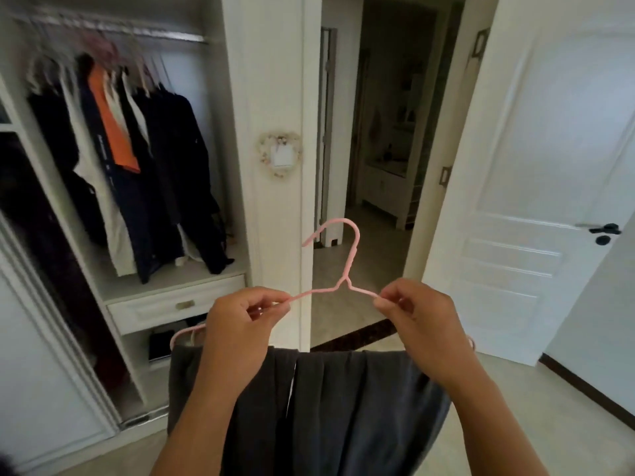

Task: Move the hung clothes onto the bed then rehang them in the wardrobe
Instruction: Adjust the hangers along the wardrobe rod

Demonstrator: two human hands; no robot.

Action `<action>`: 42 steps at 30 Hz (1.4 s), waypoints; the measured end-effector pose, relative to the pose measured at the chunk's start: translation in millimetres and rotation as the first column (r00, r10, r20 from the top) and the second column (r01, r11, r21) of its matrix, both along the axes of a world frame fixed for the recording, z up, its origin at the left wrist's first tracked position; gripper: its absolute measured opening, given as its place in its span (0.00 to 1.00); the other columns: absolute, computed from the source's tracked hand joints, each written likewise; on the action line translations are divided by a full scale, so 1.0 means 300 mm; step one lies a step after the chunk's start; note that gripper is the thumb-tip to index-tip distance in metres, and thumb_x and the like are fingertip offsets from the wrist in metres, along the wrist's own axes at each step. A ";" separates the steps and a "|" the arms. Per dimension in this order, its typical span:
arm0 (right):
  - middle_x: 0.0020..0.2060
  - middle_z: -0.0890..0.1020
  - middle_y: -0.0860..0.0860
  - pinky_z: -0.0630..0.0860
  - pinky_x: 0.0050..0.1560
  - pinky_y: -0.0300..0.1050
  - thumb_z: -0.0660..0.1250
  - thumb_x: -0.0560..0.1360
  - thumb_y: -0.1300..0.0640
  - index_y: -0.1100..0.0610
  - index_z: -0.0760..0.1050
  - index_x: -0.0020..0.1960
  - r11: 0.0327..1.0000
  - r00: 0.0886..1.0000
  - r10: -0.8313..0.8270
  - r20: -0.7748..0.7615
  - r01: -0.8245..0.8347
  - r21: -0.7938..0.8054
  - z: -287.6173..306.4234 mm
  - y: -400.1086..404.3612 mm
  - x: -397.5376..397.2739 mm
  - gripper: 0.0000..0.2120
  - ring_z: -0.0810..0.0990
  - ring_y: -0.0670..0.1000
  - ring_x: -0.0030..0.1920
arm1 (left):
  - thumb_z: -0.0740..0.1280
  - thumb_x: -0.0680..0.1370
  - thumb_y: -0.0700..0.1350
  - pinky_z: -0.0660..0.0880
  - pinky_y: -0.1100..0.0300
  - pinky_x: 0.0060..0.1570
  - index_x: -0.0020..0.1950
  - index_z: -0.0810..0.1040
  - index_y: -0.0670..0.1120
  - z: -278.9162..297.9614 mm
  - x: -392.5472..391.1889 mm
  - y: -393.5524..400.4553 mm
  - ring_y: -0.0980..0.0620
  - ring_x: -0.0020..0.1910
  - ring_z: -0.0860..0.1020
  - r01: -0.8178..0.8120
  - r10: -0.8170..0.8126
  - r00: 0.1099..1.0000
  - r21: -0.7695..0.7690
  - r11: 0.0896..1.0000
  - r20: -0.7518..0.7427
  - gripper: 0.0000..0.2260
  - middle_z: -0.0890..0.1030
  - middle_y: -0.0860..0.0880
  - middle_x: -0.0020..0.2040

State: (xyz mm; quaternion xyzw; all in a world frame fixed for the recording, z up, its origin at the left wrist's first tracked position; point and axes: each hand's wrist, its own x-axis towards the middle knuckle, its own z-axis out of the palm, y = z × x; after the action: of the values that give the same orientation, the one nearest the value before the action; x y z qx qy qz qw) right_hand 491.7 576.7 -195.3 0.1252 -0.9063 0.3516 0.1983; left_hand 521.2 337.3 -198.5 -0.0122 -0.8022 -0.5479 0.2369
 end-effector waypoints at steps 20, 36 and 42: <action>0.32 0.80 0.44 0.79 0.39 0.43 0.67 0.78 0.46 0.46 0.78 0.41 0.935 0.945 0.328 0.006 -0.326 0.137 0.097 -0.690 -0.743 0.08 0.78 0.46 0.34 | 0.72 0.75 0.38 0.71 0.74 0.43 0.44 0.85 0.52 -0.003 -0.545 -0.642 0.58 0.44 0.79 -0.292 0.296 0.951 0.050 0.955 -0.093 0.08 0.83 0.57 0.40; 0.30 0.78 0.46 0.78 0.36 0.45 0.66 0.78 0.46 0.47 0.76 0.38 0.950 0.961 0.270 0.059 -0.276 0.148 0.173 -1.114 -1.252 0.12 0.77 0.47 0.32 | 0.71 0.75 0.38 0.74 0.70 0.46 0.46 0.85 0.52 0.065 -1.166 -1.113 0.57 0.45 0.80 -0.183 0.175 0.973 -0.042 0.982 -0.151 0.09 0.83 0.55 0.41; 0.30 0.79 0.44 0.77 0.37 0.41 0.65 0.78 0.44 0.44 0.75 0.36 0.906 0.936 0.346 0.072 -0.353 0.233 0.224 -1.195 -1.443 0.13 0.78 0.44 0.34 | 0.70 0.76 0.38 0.72 0.73 0.48 0.46 0.85 0.52 0.087 -1.407 -1.206 0.60 0.47 0.80 -0.192 0.176 0.968 -0.074 0.979 -0.179 0.09 0.84 0.56 0.42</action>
State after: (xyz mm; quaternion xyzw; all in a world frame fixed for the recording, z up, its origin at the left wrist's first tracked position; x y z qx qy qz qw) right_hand 58.8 218.3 -128.1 0.3035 -0.9080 0.2699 0.1023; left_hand 99.2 -24.6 -172.3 0.0045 -0.8004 -0.4836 0.3543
